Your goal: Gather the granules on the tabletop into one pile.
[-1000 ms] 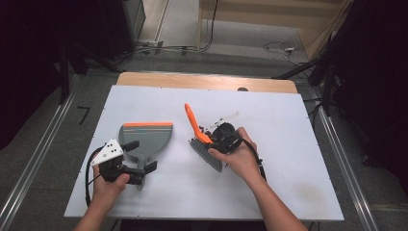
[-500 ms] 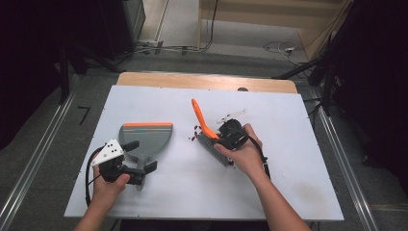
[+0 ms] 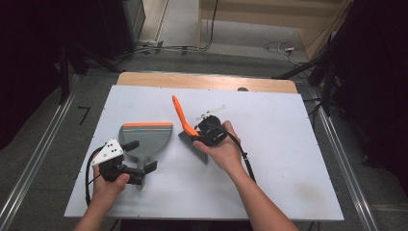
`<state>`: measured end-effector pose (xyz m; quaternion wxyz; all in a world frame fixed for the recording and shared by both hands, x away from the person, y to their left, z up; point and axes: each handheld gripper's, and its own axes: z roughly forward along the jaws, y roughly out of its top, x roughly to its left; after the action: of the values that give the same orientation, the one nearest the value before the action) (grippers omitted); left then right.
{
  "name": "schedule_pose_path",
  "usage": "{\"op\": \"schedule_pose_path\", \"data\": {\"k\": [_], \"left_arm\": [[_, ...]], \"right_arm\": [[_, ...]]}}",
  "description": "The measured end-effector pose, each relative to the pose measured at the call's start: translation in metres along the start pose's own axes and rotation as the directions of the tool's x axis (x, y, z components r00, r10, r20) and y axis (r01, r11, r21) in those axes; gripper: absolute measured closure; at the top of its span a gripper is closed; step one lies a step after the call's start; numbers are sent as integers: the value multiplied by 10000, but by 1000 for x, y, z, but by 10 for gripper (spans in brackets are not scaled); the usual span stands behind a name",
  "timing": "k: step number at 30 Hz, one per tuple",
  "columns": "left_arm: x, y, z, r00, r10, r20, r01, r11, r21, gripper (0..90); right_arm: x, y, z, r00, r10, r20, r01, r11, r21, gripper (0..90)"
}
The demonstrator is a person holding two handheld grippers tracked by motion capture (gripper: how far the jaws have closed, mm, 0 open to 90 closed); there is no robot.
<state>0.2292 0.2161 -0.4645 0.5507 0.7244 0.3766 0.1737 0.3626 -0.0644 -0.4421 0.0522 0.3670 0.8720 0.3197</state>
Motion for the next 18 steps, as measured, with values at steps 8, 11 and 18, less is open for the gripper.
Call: {"op": "schedule_pose_path", "data": {"k": [8, 11, 18], "left_arm": [[1, 0, 0, 10000, 3, 6, -3, 10000, 6, 0], [0, 0, 0, 10000, 16, 7, -16, 10000, 16, 0], [-2, 0, 2, 10000, 52, 34, -52, 10000, 69, 0]], "right_arm": [[-19, -2, 3, 9963, 771, 380, -769, 9970, -59, 689], [-27, -6, -1, 9945, 896, 534, -890, 9960, -120, 688], [-40, -15, -9, 9890, 1264, 769, -1246, 9918, -274, 687]]}}
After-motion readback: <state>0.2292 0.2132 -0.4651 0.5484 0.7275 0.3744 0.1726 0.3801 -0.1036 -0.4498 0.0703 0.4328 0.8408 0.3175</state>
